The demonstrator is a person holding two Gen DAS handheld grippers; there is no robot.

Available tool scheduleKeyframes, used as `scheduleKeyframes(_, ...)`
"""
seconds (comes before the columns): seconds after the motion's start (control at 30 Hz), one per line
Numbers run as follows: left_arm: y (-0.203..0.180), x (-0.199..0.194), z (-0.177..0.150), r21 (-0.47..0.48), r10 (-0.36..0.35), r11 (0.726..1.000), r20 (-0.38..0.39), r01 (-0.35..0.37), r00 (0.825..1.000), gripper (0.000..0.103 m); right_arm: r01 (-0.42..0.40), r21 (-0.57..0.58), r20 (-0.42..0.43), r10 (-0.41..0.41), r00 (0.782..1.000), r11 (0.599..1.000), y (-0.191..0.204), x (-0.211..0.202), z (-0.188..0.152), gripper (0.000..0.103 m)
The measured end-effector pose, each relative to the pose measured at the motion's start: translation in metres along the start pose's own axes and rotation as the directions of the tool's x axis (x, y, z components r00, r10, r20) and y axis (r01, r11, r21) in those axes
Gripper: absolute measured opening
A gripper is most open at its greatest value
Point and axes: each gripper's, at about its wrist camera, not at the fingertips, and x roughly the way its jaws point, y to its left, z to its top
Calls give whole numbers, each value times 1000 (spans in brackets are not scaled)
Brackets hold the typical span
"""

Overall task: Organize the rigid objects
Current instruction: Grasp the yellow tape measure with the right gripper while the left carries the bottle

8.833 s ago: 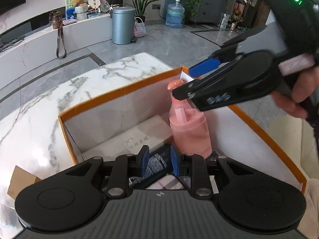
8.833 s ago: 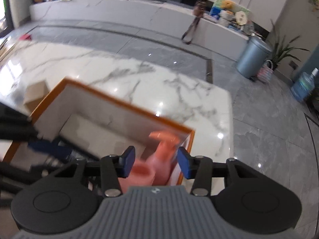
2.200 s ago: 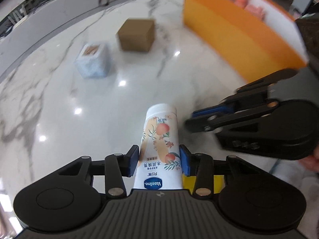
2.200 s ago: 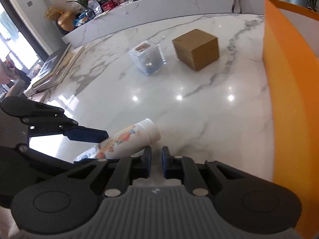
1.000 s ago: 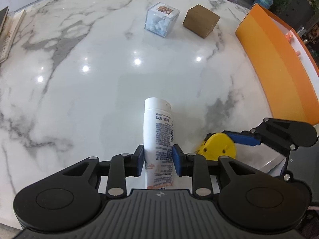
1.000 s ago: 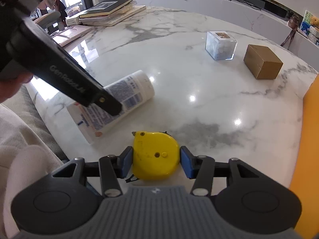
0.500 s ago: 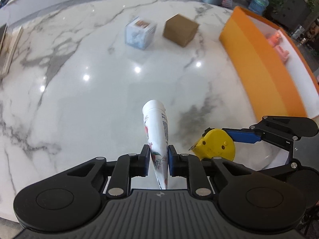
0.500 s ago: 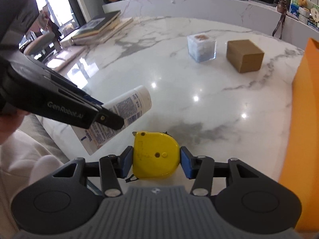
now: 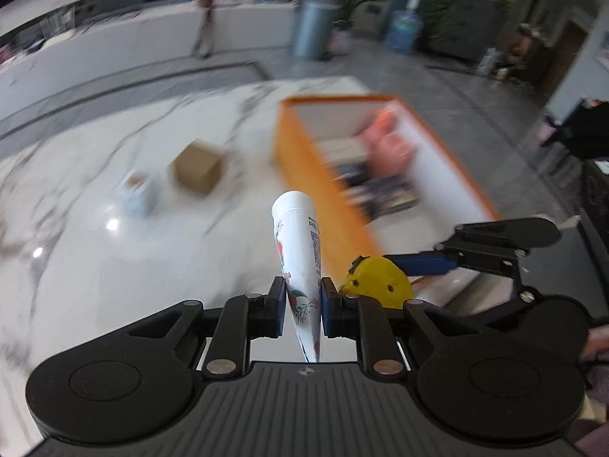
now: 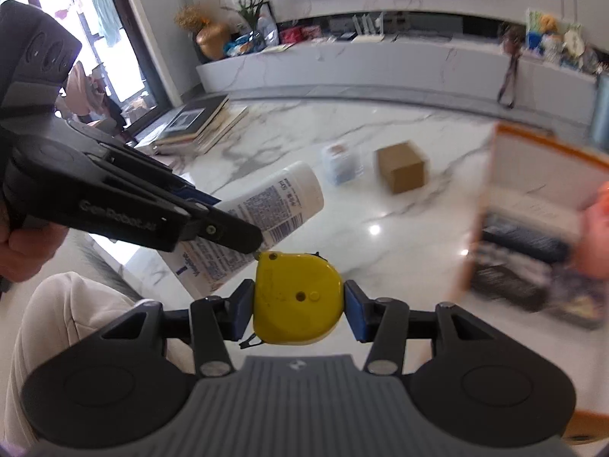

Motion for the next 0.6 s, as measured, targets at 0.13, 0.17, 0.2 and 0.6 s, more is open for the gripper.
scheduleKeyframes(0.13, -45, 13, 29, 27, -69, 997, 0, 69, 998, 20, 100, 5, -4, -100, 995, 995, -42, -38, 10, 51)
scheduleKeyframes(0.17, -54, 19, 36, 33, -73, 997, -6, 73, 997, 20, 130, 13, -7, -130, 991, 991, -53, -45, 12, 51)
scheduleKeyframes(0.2, -64, 26, 41, 48, -81, 996, -10, 81, 997, 20, 161, 15, -9, -161, 987, 987, -65, -53, 13, 51)
scheduleKeyframes(0.6, -96, 156, 65, -195, -116, 978, -215, 74, 970, 20, 320, 11, -68, -319, 945, 947, -144, -59, 8, 51)
